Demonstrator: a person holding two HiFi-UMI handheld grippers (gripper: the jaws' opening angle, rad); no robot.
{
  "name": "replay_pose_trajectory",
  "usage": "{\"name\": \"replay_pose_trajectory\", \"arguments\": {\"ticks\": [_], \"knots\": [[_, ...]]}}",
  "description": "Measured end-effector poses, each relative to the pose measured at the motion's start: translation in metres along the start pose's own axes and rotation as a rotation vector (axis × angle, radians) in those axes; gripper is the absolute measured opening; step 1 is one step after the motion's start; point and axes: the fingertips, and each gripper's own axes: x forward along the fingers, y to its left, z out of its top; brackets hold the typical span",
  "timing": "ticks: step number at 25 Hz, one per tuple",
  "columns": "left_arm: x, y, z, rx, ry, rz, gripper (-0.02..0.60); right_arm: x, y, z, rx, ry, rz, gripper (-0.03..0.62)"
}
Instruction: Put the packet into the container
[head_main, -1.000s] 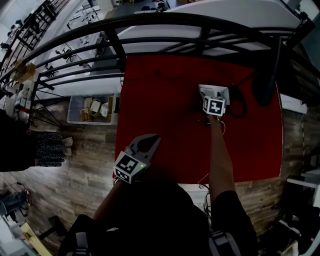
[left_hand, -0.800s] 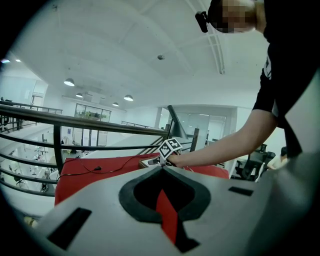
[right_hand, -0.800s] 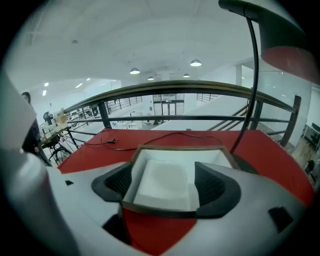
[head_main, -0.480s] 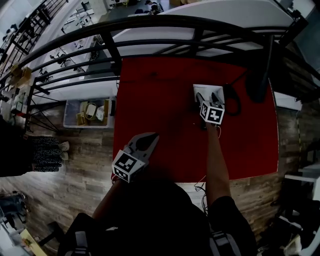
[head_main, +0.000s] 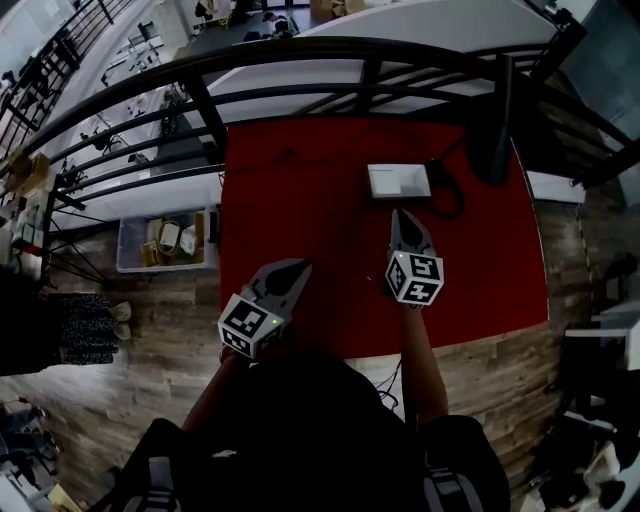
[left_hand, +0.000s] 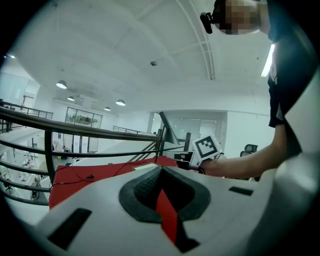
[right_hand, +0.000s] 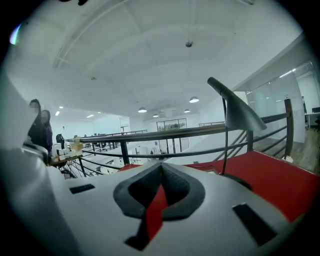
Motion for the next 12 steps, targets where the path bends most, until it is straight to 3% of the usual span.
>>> {"name": "replay_pose_trajectory", "arguments": {"ticks": [12], "knots": [[-0.028, -0.024, 0.004, 0.008, -0.001, -0.059, 0.003, -0.12, 0.092, 0.018, 0.019, -0.137, 0.117, 0.02]]}}
